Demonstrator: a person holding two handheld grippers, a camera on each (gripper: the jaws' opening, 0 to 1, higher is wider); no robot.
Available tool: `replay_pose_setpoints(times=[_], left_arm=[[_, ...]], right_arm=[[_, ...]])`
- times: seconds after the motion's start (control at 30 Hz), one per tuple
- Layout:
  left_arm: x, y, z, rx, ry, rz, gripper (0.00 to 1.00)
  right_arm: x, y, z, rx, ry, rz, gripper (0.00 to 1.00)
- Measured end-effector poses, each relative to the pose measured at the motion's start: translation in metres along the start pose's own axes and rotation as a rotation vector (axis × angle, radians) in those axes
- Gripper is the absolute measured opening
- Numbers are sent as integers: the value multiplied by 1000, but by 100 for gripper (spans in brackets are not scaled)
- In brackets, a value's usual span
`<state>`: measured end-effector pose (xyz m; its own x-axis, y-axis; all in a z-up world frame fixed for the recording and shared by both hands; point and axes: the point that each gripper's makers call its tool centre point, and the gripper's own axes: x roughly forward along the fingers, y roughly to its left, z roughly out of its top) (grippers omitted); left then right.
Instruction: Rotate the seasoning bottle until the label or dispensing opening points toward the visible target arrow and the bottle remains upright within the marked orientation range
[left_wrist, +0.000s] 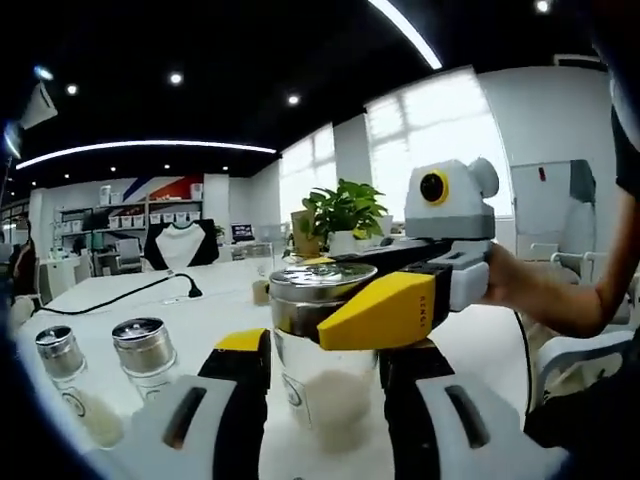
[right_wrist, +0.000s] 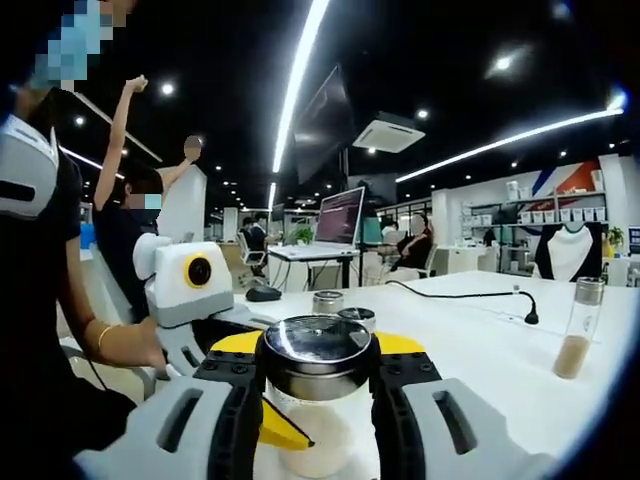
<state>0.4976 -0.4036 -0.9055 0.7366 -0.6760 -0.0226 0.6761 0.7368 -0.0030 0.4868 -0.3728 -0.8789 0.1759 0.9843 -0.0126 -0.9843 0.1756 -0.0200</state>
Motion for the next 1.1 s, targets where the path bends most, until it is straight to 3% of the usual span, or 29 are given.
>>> replay_pose_setpoints(times=[0.27, 0.53, 0.63, 0.97, 1.07, 1.1], left_arm=[[3, -1, -1, 3, 19, -84, 48], [9, -4, -1, -22, 1, -128, 45], [10, -5, -4, 36, 9, -135, 43], [8, -3, -1, 17, -18, -77, 43], [8, -1, -1, 15, -23, -43, 43], [7, 1, -1, 13, -29, -16, 43]], right_arm=[[0, 3, 0, 3, -9, 37, 39], [0, 1, 0, 3, 6, 47, 39], [1, 1, 0, 8, 9, 42, 39], [0, -2, -5, 19, 63, -70, 39], [-4, -11, -10, 7, 92, -178, 42], [-5, -9, -8, 7, 71, -201, 42]])
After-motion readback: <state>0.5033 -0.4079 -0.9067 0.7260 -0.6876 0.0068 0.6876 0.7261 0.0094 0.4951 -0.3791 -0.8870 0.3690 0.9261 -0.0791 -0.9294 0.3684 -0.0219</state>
